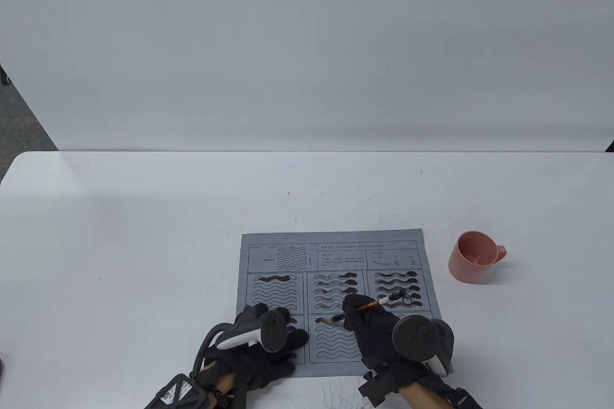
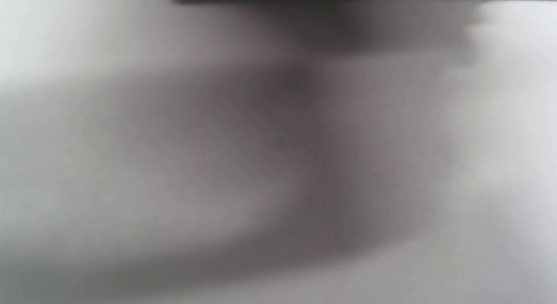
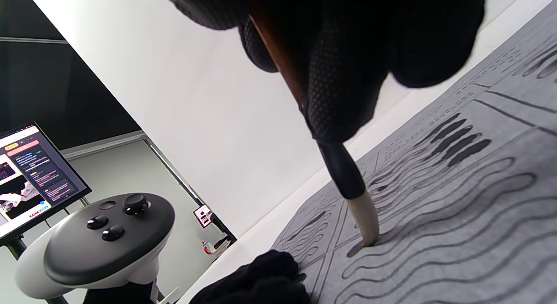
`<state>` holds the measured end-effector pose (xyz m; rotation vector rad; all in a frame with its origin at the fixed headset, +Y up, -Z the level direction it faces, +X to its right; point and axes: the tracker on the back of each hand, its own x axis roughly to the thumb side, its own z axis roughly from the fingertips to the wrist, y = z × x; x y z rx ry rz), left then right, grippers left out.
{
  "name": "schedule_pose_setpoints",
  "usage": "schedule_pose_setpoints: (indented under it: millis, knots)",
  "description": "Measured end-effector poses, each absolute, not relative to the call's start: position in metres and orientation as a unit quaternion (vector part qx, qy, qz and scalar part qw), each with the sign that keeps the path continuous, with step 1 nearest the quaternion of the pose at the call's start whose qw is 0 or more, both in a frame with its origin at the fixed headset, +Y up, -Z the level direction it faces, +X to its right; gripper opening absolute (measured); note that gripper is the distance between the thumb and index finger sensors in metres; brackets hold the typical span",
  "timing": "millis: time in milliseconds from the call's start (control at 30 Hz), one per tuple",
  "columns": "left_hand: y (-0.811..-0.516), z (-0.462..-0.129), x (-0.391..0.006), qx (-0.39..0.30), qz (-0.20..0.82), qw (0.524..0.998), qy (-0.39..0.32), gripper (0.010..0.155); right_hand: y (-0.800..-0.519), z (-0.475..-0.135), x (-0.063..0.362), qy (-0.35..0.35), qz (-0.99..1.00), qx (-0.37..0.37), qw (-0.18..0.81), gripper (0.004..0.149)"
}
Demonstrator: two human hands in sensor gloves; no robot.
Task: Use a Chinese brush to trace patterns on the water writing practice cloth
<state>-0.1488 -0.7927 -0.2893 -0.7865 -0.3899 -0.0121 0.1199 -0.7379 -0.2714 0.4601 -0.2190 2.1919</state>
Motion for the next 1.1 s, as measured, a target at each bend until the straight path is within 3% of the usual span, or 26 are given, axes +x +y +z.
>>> schedule_pose_setpoints:
  millis: [1100]
  knots:
    - [-0.7927, -0.2893, -0.1488, -0.381, -0.006, 0.905, -0.189, 0.07, -0.7361, -0.2734, 0.1269, -0.095, 0.882, 0.17, 0.429, 0.043]
